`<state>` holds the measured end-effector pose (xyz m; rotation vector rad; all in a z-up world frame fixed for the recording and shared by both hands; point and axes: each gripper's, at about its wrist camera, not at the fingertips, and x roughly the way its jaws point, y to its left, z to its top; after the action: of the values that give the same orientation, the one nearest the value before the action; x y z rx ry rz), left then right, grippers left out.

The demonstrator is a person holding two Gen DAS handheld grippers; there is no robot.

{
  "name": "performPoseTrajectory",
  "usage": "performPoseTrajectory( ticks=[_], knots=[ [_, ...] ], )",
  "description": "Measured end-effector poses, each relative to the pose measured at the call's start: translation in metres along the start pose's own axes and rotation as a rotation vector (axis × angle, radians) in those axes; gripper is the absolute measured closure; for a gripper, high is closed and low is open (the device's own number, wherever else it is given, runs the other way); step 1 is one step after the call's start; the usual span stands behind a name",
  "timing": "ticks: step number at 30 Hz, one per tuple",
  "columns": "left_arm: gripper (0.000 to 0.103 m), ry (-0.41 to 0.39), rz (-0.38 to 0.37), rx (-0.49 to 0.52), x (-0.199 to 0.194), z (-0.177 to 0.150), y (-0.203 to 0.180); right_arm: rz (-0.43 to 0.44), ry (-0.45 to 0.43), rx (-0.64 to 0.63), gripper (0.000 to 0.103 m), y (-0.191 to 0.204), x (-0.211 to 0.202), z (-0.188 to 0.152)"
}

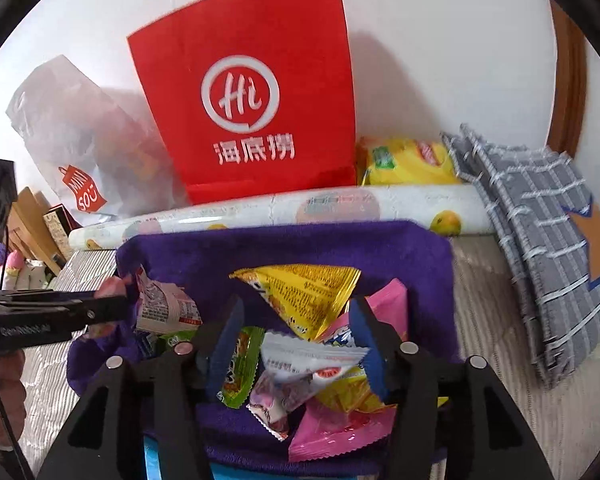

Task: Organize snacks
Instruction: 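Open both tools to drop the pink packets onto the towel pile, then grasp the white panda-print snack bag with the right tool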

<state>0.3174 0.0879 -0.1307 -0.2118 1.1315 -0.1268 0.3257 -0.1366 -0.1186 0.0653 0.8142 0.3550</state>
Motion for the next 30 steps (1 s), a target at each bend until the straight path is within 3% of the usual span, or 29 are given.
performPoseTrajectory(
  ticks=[9,11,14,17,26,30],
  knots=[
    [0.063,0.023,0.000,0.039,0.002,-0.003,-0.013,-0.023,-0.086,0.003,0.036,0.003,-0.044,-0.008],
    [0.060,0.027,-0.008,0.050,0.001,-0.003,-0.017,-0.036,-0.090,0.002,0.036,0.003,-0.053,-0.013],
    [0.044,0.015,-0.030,0.050,-0.005,-0.004,-0.021,-0.056,-0.101,-0.012,0.034,0.004,-0.067,-0.020],
    [0.039,-0.014,-0.030,0.061,-0.018,-0.005,-0.028,-0.083,-0.114,-0.021,0.028,0.005,-0.080,-0.029],
    [0.030,-0.071,0.024,0.093,-0.061,-0.017,-0.047,-0.132,-0.129,0.024,0.028,0.001,-0.117,-0.054],
    [0.021,-0.133,0.011,0.084,-0.084,-0.032,-0.046,-0.143,-0.107,0.024,0.028,0.005,-0.131,-0.069]
  ],
)
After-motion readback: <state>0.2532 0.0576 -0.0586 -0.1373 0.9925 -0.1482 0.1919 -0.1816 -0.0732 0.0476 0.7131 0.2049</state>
